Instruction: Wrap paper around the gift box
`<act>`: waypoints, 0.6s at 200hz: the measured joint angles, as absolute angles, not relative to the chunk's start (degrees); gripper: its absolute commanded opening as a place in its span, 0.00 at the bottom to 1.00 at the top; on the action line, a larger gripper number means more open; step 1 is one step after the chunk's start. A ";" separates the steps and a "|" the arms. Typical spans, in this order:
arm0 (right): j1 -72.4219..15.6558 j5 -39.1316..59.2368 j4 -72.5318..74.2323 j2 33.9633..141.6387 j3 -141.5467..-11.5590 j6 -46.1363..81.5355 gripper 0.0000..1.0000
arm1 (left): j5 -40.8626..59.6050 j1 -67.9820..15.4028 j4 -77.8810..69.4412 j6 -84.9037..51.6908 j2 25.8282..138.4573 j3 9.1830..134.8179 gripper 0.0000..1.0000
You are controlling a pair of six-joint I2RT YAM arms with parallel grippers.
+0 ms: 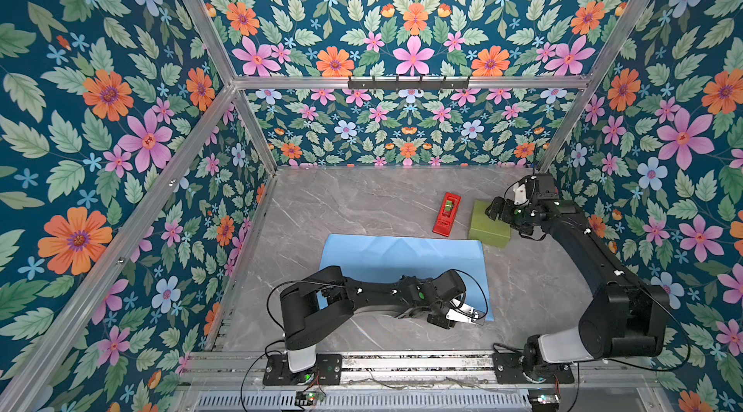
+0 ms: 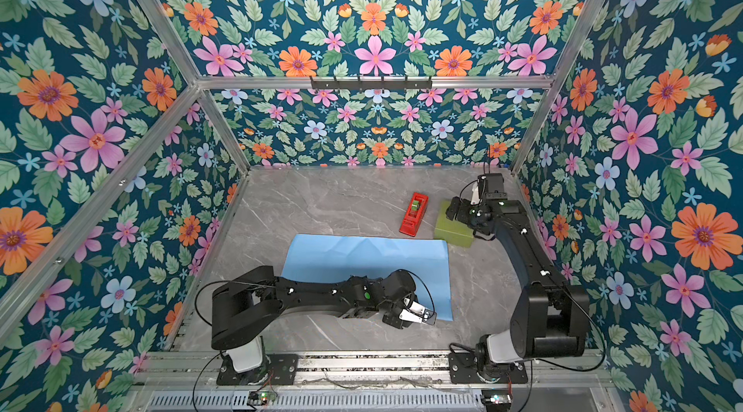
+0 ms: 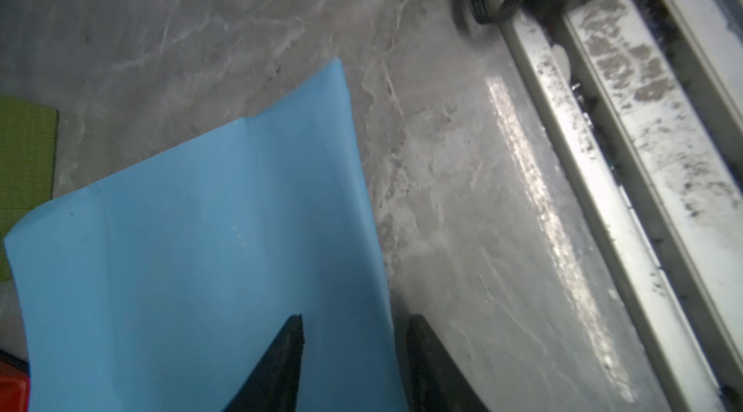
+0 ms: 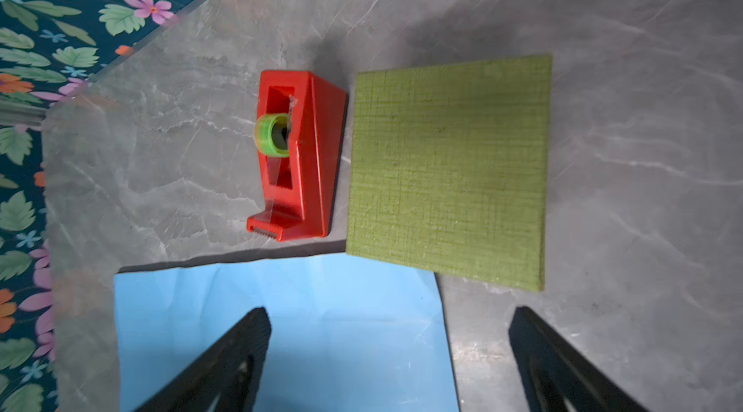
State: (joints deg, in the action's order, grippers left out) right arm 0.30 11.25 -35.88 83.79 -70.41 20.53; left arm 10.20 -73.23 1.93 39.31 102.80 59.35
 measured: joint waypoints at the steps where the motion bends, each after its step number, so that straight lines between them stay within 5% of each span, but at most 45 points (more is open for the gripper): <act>1: 0.40 11.18 -35.94 83.92 -70.48 20.51 0.95 | 10.22 -73.23 1.91 39.13 102.72 59.35 0.68; 21: 3.33 9.89 -36.16 85.78 -71.83 20.18 0.95 | 11.14 -72.47 0.03 34.87 100.36 59.00 0.77; 57: 8.93 13.78 -35.24 89.14 -72.03 20.86 0.94 | 14.74 -64.90 -6.63 17.67 99.02 61.19 0.73; 120: 11.62 22.24 -25.69 88.03 -61.95 24.29 0.83 | 12.12 -56.55 -10.33 -20.58 113.99 80.55 0.71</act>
